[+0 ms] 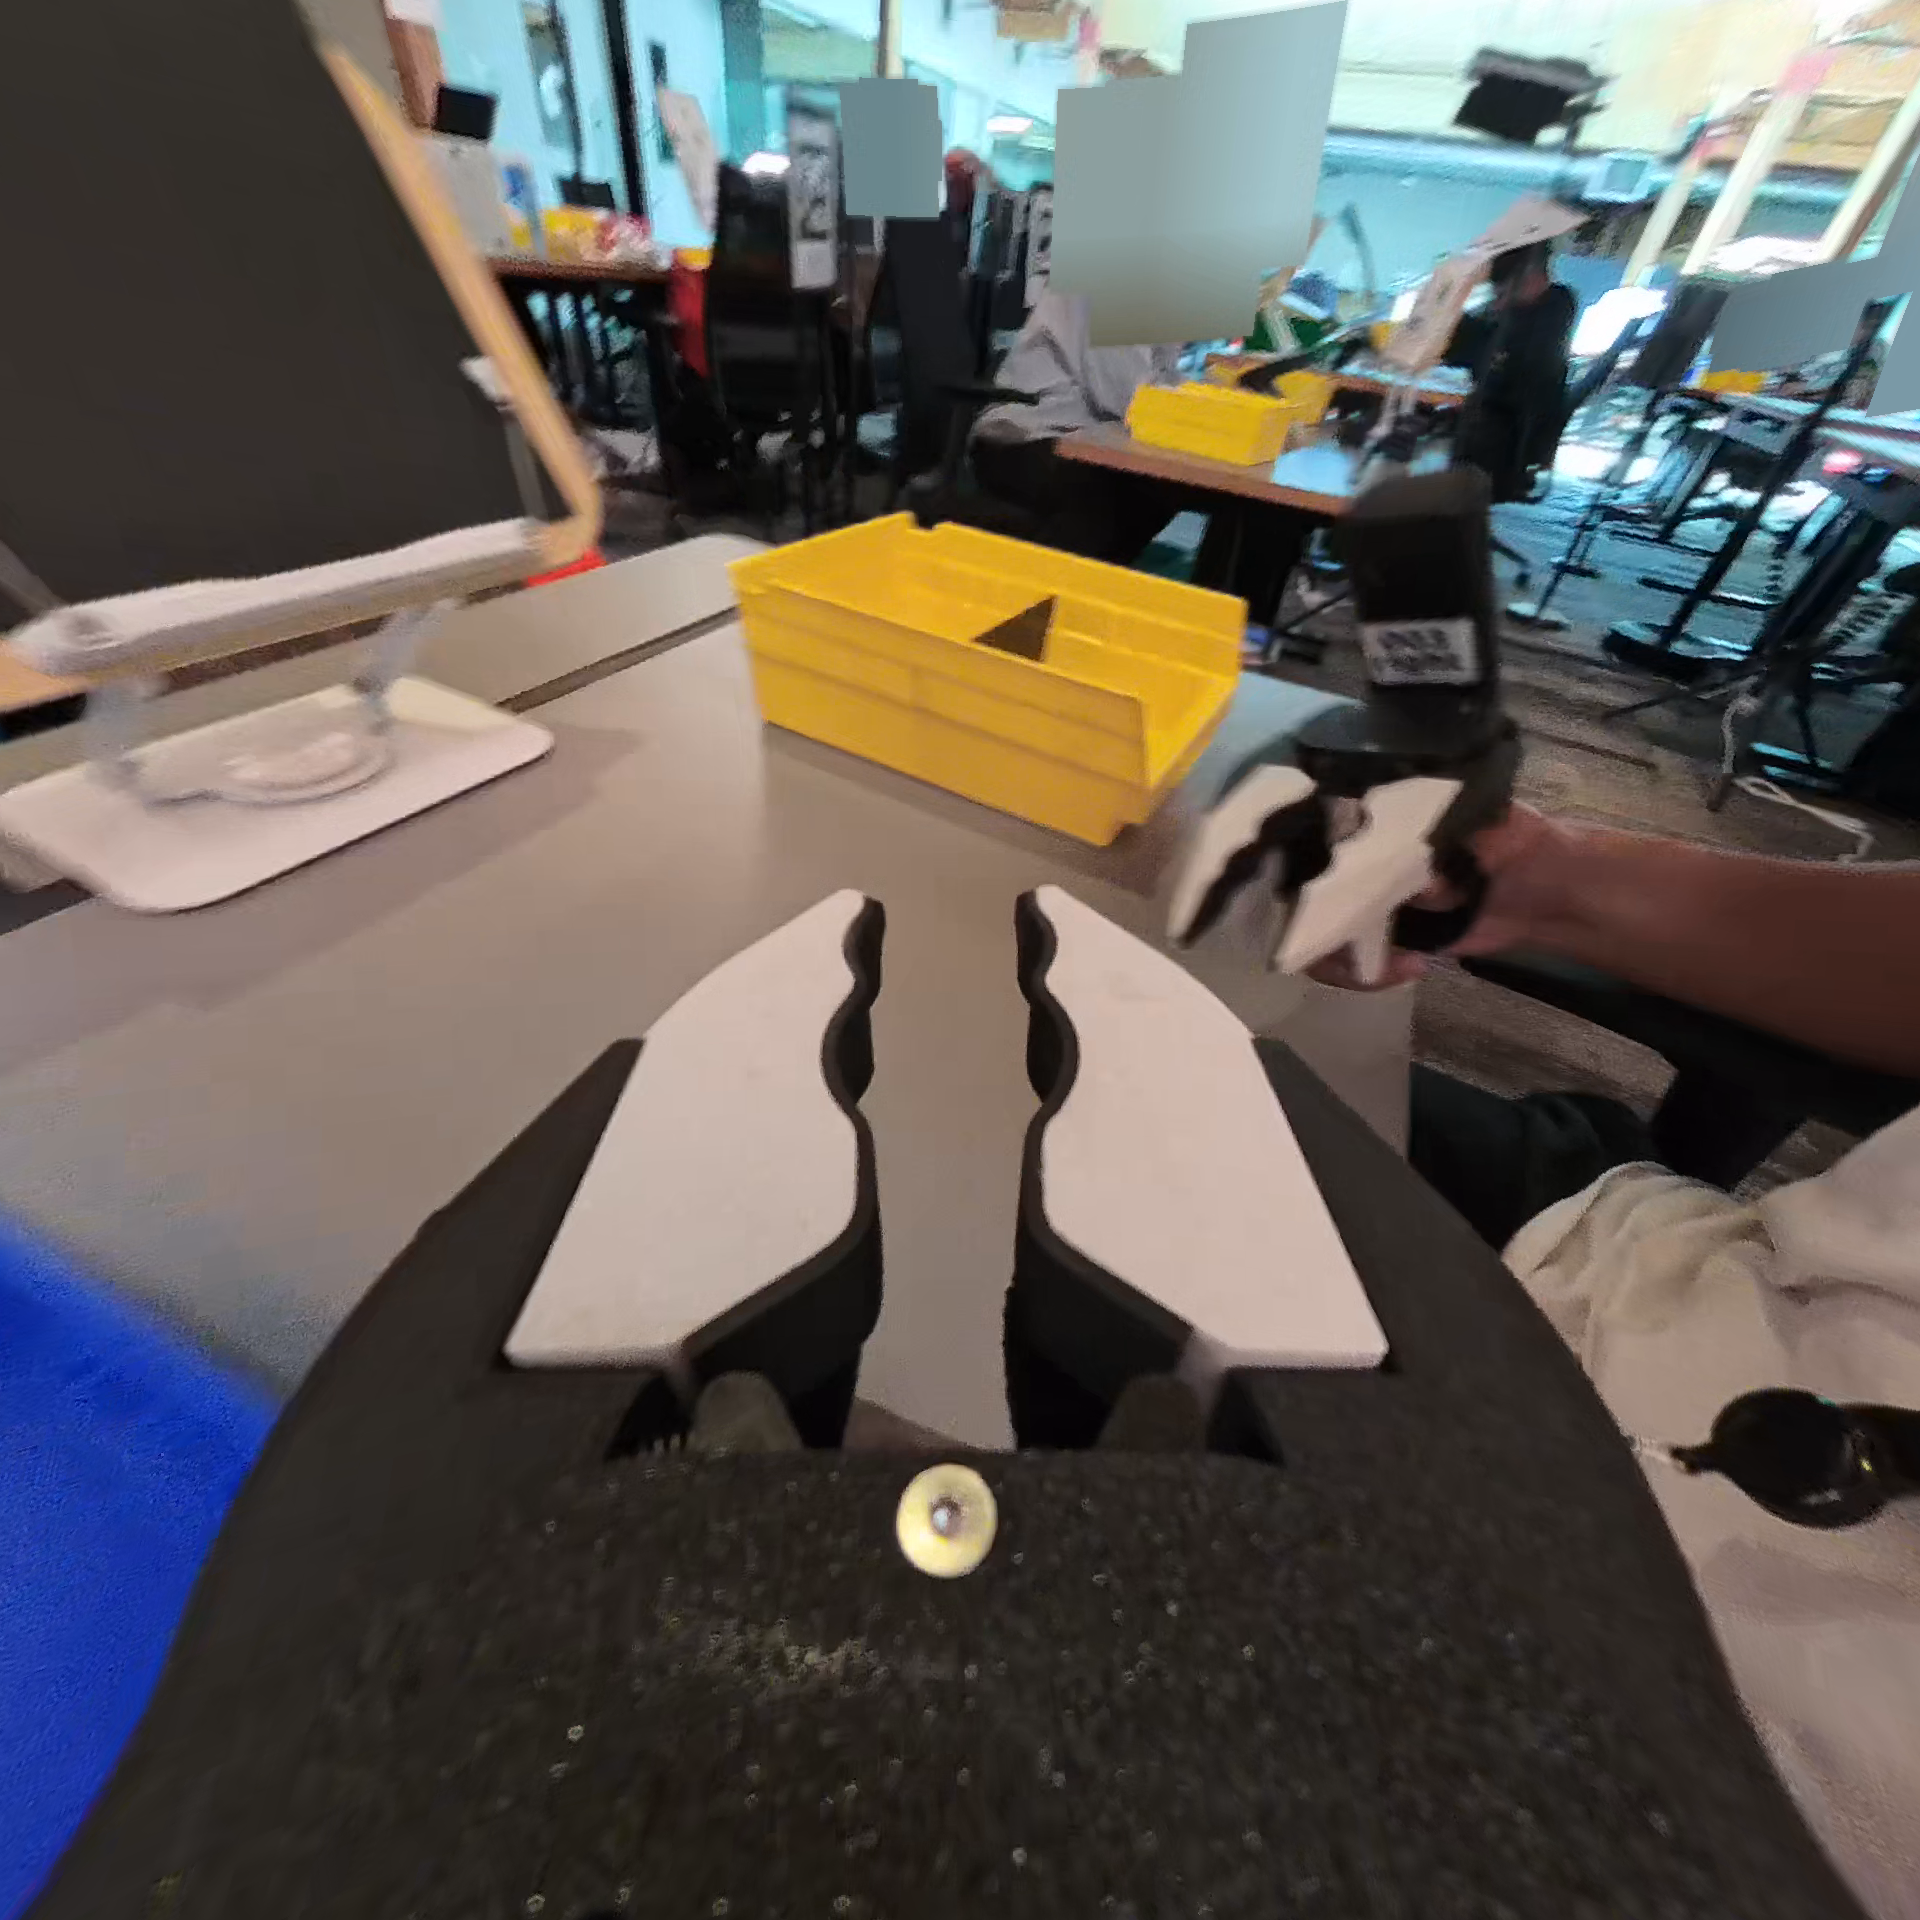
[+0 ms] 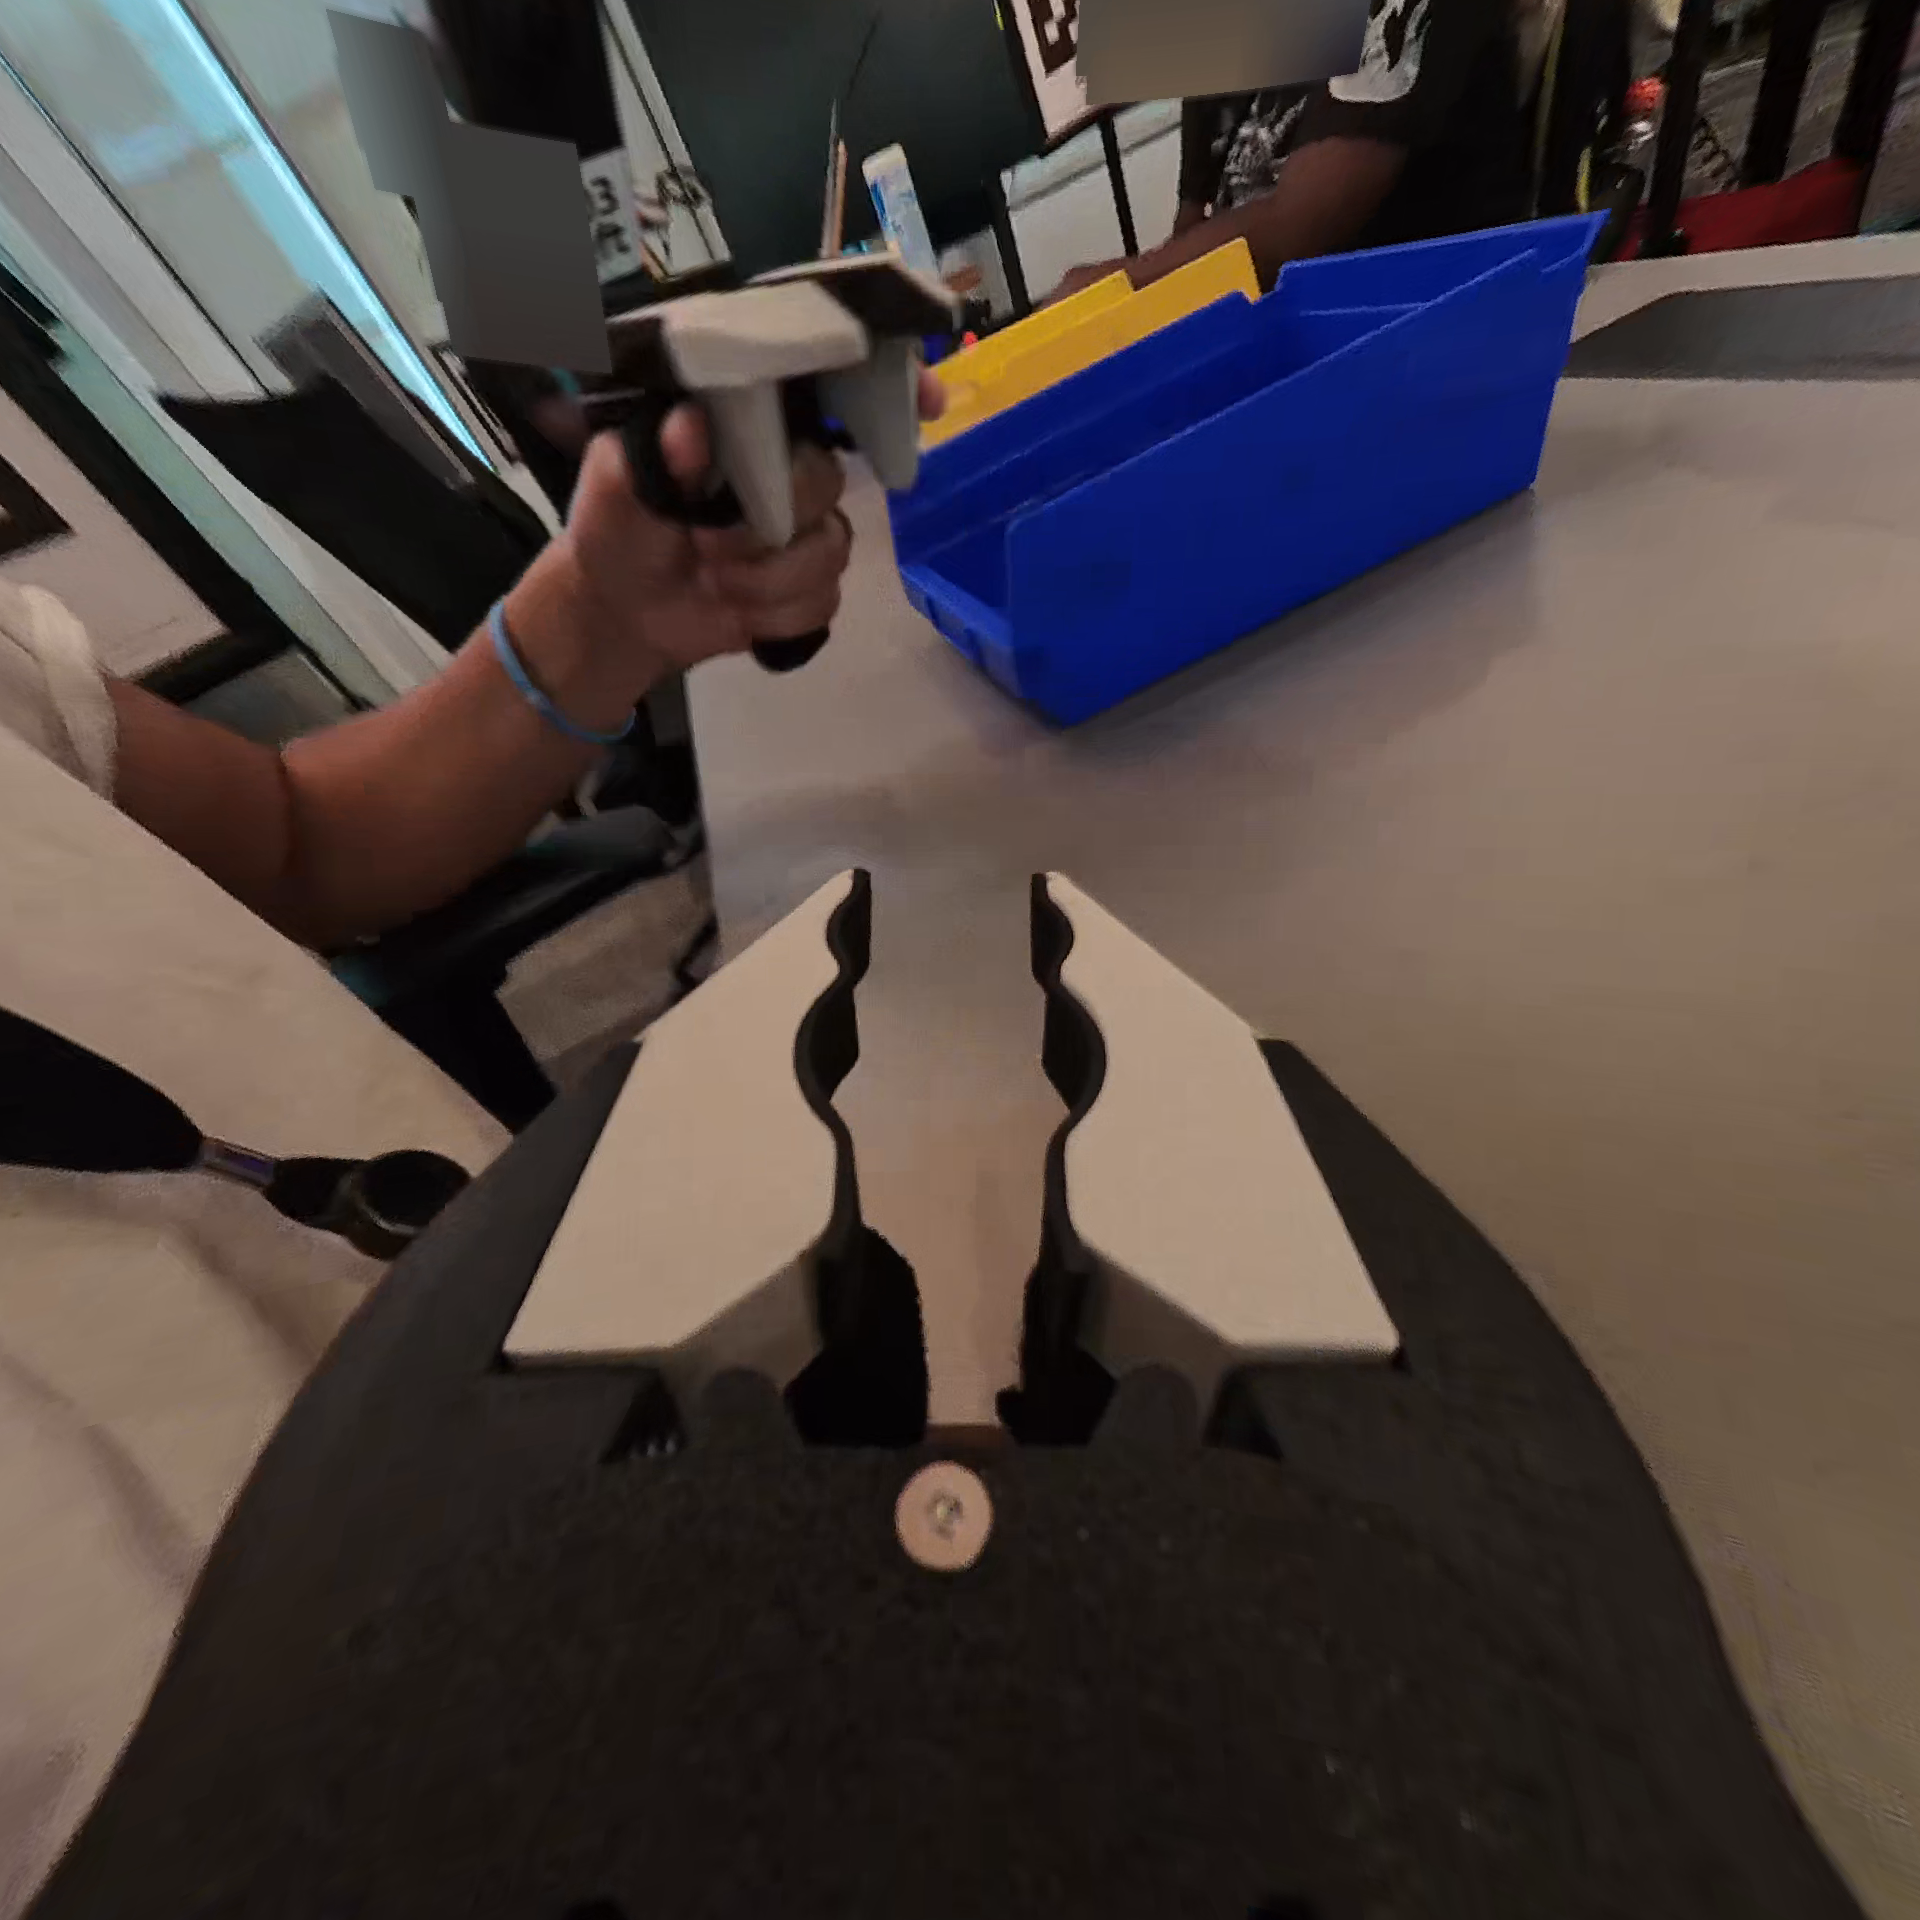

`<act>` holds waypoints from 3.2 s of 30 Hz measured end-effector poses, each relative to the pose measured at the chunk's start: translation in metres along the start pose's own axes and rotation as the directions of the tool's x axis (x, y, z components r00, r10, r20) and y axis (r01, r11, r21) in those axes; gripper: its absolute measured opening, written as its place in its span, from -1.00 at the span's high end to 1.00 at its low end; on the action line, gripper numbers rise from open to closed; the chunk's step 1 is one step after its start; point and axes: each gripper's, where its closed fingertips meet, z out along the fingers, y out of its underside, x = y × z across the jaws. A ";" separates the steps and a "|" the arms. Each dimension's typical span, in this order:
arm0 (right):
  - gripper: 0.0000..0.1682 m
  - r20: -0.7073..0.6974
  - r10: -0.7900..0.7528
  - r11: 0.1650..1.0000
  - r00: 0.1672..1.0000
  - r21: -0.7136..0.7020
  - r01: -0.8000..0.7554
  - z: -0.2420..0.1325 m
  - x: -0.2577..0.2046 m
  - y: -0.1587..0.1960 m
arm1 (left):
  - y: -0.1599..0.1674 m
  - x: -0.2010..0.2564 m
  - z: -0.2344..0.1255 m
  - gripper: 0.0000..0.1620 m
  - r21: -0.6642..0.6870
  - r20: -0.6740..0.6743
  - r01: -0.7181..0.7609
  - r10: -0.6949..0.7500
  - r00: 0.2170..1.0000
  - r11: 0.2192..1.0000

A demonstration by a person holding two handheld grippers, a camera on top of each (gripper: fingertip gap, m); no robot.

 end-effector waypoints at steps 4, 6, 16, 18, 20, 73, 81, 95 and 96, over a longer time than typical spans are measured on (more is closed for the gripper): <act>0.64 0.034 0.035 0.999 0.999 -0.034 -0.034 0.001 0.002 0.015 | 0.036 -0.122 -0.043 0.68 -0.296 0.365 0.289 -0.172 0.915 0.910; 0.62 0.015 0.027 0.996 1.000 -0.083 -0.025 0.002 0.008 0.026 | 0.070 -0.186 -0.062 0.59 -0.374 0.590 0.464 -0.180 0.787 0.803; 0.61 0.044 -0.022 0.985 0.999 -0.169 0.029 0.005 0.001 0.045 | 0.147 -0.299 -0.066 0.57 -0.341 0.845 0.754 -0.170 0.508 0.561; 0.61 0.044 -0.012 0.985 0.999 -0.174 0.020 0.003 0.002 0.046 | 0.151 -0.304 -0.066 0.63 -0.341 0.851 0.759 -0.161 0.500 0.555; 0.61 0.046 -0.002 0.985 0.999 -0.173 0.010 0.002 0.003 0.045 | 0.153 -0.303 -0.063 0.76 -0.346 0.842 0.761 -0.175 0.510 0.549; 0.89 -0.033 0.032 0.934 0.999 -0.356 -0.041 0.043 0.010 -0.017 | 0.087 0.044 0.064 0.54 -0.155 -0.078 -0.247 0.237 0.968 0.957; 0.88 0.040 -0.121 0.880 0.992 -0.458 0.125 0.041 -0.006 -0.009 | 0.087 0.062 0.062 0.67 -0.128 -0.160 -0.267 0.245 0.956 0.955; 0.41 0.053 -0.117 0.986 0.992 -0.112 0.122 0.046 -0.003 -0.048 | 0.061 0.053 0.059 0.78 -0.026 -0.125 0.008 -0.011 0.992 1.000; 0.38 0.068 -0.081 0.995 0.994 -0.053 0.084 0.044 -0.004 -0.052 | 0.053 0.051 0.058 0.78 0.016 -0.135 0.075 -0.072 0.988 0.997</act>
